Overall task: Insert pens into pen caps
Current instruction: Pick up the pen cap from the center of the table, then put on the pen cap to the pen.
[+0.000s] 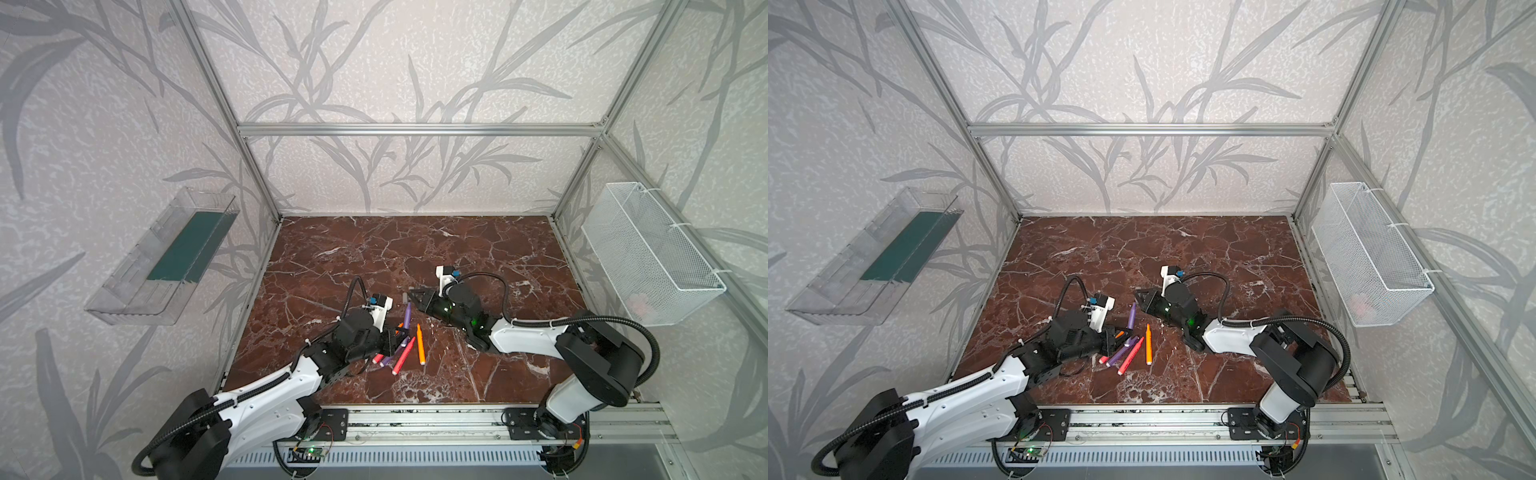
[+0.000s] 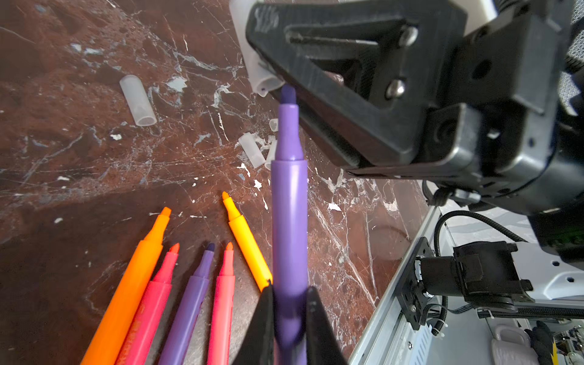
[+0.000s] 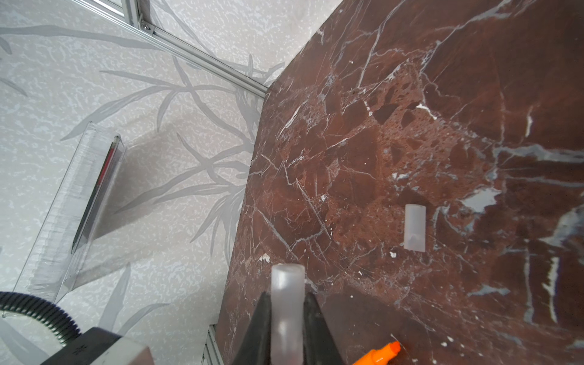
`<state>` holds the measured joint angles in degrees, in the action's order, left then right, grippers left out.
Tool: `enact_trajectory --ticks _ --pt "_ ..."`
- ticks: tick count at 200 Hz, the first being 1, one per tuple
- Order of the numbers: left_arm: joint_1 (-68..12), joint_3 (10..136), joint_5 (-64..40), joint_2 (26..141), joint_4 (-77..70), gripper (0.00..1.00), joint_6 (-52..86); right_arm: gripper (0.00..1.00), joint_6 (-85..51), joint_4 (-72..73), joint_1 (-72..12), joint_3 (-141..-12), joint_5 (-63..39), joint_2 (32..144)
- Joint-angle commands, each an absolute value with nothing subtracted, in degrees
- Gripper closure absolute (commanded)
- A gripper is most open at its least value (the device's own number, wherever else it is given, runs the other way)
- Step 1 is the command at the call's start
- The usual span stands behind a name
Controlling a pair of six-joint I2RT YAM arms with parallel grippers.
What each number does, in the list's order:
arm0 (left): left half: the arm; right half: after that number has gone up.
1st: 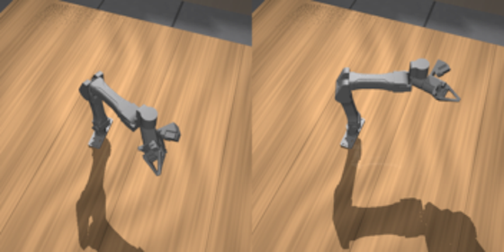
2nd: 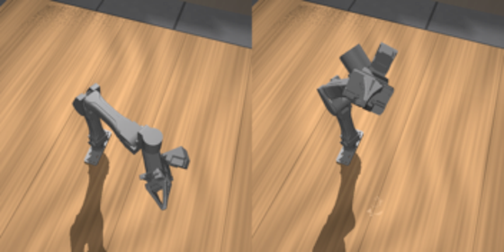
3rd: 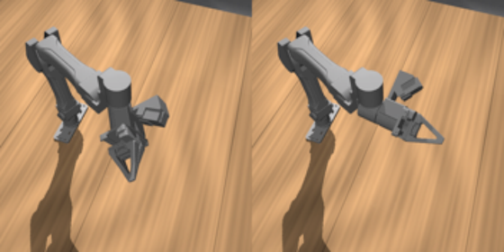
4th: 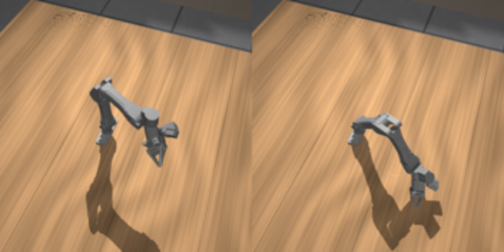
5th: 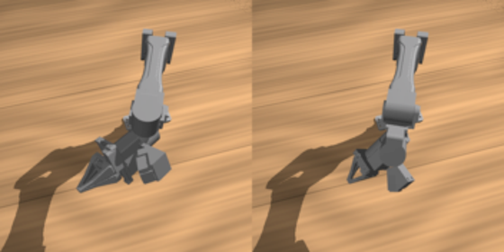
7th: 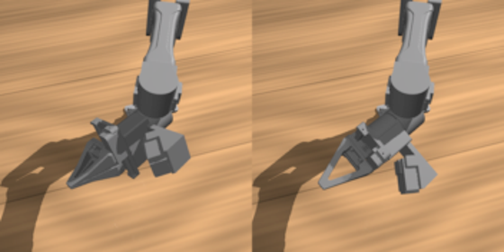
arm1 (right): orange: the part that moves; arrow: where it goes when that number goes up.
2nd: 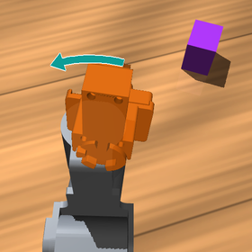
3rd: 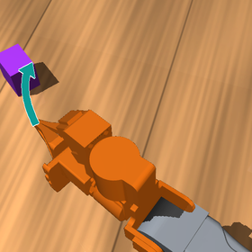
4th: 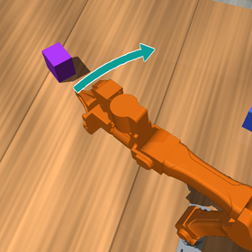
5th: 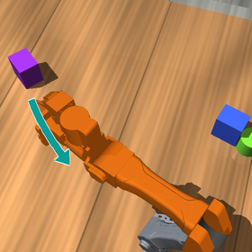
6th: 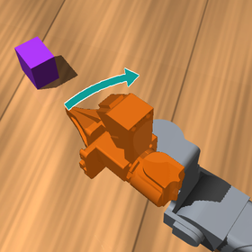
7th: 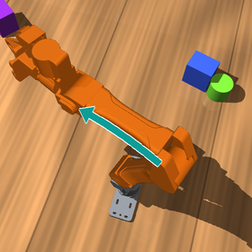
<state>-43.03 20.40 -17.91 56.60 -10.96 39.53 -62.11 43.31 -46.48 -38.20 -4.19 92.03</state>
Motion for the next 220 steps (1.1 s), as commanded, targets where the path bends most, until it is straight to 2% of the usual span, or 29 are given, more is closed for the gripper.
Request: enact_trajectory --ticks 1,115,220 --pt "-43.2 21.8 -17.2 57.0 -11.7 1.0 39.4 0.97 -61.4 44.8 -47.1 -39.6 -4.7 91.7" --pt "-43.2 22.0 -15.4 57.0 -10.0 1.0 39.3 0.97 -60.4 43.7 -50.3 -38.8 -2.6 90.2" --pt "-42.9 20.1 -12.0 51.7 -9.2 1.0 41.2 0.98 -57.0 39.9 -53.9 -37.0 2.5 89.1"
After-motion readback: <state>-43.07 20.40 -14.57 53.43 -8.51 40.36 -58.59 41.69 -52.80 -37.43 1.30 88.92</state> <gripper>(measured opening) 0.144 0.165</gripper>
